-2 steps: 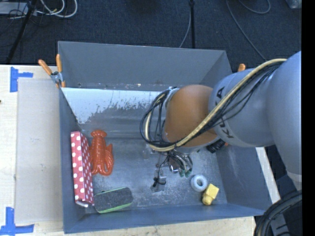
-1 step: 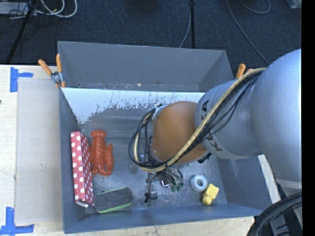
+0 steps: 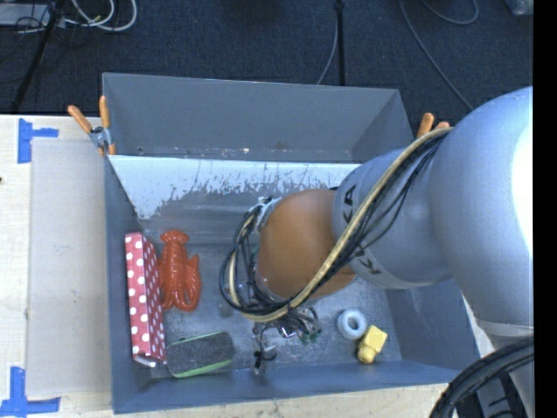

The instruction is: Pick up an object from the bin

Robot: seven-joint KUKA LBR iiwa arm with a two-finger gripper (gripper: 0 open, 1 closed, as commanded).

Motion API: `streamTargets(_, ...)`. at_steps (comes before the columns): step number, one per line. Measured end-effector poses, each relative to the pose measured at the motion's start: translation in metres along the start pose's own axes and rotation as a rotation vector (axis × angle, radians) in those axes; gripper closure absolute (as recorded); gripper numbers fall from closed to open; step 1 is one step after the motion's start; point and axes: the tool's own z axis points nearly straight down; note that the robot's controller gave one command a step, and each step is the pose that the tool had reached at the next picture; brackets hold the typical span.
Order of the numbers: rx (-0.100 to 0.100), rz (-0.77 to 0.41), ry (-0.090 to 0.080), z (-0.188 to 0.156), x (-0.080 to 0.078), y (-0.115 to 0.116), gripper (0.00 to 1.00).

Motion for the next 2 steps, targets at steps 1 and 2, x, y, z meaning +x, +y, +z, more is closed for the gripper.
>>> streamTargets(1,-0.003,0.092,-0.011,0.004,-0.005,0.034,0.00)
streamTargets(2,0.001,-0.087,-0.015,0.004,-0.007,0.050,1.00)
